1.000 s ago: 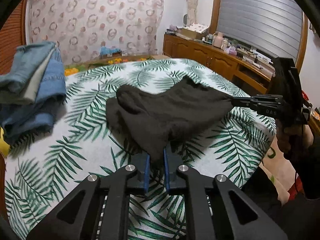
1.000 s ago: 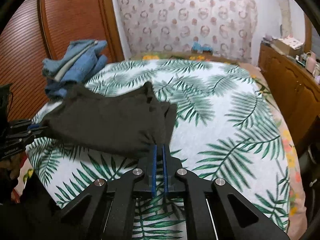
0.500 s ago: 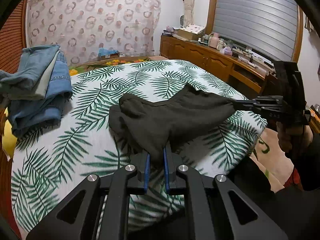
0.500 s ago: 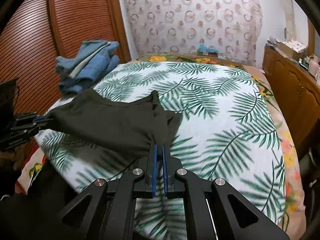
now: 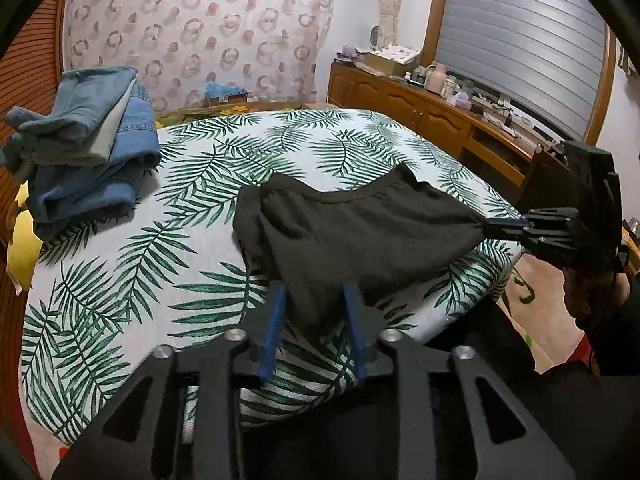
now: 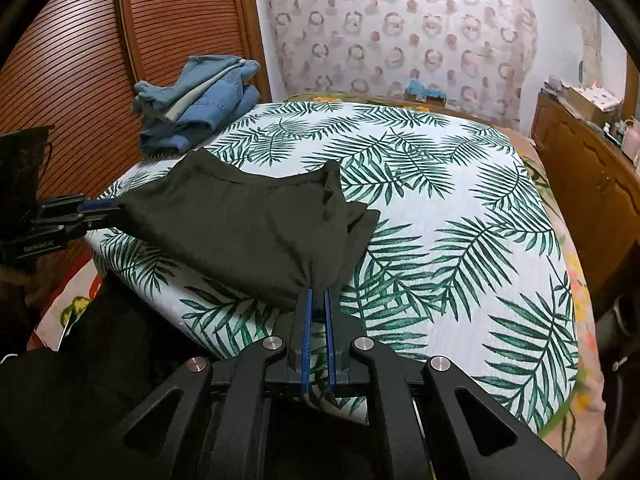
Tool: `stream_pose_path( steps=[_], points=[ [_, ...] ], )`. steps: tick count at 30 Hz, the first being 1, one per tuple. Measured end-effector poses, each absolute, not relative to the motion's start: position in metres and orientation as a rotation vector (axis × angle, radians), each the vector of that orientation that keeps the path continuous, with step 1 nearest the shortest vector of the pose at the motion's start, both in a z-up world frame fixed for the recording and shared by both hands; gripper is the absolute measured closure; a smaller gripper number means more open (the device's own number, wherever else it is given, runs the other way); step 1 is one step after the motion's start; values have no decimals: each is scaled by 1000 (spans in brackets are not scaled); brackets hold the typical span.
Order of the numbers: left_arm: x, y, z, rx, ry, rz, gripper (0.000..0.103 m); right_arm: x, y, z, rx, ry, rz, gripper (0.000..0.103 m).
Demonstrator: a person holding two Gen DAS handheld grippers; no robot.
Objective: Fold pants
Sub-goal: 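Open the right tool while the left tool closes on the pants' waistband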
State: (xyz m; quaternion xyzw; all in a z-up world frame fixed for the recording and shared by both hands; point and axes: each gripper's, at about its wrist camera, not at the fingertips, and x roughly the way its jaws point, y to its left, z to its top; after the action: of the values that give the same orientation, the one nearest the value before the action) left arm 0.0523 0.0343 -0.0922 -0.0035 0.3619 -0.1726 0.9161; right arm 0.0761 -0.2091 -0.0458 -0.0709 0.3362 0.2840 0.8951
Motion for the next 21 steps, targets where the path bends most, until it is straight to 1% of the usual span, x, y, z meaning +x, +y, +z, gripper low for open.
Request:
stream_pose_path(
  steps=[1, 2, 5, 6, 8, 9, 11, 13, 15, 16, 18, 21],
  points=[
    [53, 35, -91, -6, 741, -353, 61, 75, -208, -46, -146, 697, 587, 98],
    [53, 34, -91, -6, 738, -352, 53, 75, -209, -45, -146, 695, 583, 98],
    [57, 33, -91, 4, 740, -347, 49, 73, -210, -42, -149, 681, 565, 98],
    [60, 32, -92, 7, 740, -343, 42, 73, -210, -40, -148, 680, 559, 98],
    [65, 33, -92, -1, 729, -329, 34, 74, -208, -39, -158, 687, 550, 94],
    [69, 34, -93, -13, 727, -330, 29, 76, -206, -38, -164, 686, 544, 94],
    [75, 34, -93, -21, 726, -330, 28, 79, -202, -37, -165, 685, 537, 92],
    [82, 33, -93, -14, 727, -319, 28, 84, -198, -37, -166, 682, 536, 86],
    [89, 31, -95, -10, 731, -312, 28, 90, -193, -37, -160, 674, 535, 75],
    [93, 31, -96, -9, 733, -309, 28, 93, -191, -38, -154, 673, 539, 73],
    [99, 32, -98, -15, 734, -298, 28, 100, -185, -41, -148, 677, 552, 63],
    [107, 34, -103, -30, 747, -285, 28, 109, -178, -46, -153, 677, 544, 58]
  ],
)
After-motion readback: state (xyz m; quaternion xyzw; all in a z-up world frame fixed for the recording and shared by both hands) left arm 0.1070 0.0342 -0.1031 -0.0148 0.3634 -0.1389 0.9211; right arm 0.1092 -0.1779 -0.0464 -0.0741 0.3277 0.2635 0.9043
